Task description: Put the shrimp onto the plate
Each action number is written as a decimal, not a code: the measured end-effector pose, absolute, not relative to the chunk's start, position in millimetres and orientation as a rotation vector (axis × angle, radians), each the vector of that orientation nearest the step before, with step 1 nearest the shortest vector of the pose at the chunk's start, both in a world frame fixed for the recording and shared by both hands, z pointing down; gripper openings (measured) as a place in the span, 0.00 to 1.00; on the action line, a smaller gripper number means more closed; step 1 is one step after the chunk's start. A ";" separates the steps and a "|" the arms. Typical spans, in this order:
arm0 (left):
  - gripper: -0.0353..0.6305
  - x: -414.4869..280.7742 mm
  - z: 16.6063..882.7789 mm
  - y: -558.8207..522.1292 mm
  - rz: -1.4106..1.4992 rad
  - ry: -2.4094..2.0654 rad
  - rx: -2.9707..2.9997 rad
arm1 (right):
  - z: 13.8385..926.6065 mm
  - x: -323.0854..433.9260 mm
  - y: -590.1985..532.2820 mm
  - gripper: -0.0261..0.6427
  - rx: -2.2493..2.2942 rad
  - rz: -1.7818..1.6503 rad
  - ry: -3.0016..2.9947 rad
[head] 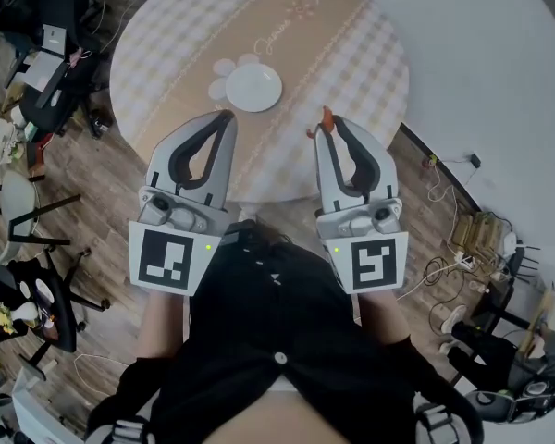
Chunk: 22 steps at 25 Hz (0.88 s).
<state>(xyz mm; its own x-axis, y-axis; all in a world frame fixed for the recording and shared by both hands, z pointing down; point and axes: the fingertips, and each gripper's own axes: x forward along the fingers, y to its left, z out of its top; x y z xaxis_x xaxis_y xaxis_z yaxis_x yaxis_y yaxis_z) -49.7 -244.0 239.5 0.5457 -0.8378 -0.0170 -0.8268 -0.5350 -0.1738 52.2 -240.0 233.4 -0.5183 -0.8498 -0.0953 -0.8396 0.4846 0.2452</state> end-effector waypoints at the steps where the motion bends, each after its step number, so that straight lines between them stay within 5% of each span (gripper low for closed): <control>1: 0.06 -52.9 239.5 -249.3 -0.101 1.414 -2.621 | 233.3 47.9 -245.4 0.11 1.525 -0.409 -2.670; 22: 0.06 -88.8 248.2 -300.3 -0.068 1.396 -2.654 | 238.9 12.0 -286.5 0.11 1.539 -0.429 -2.601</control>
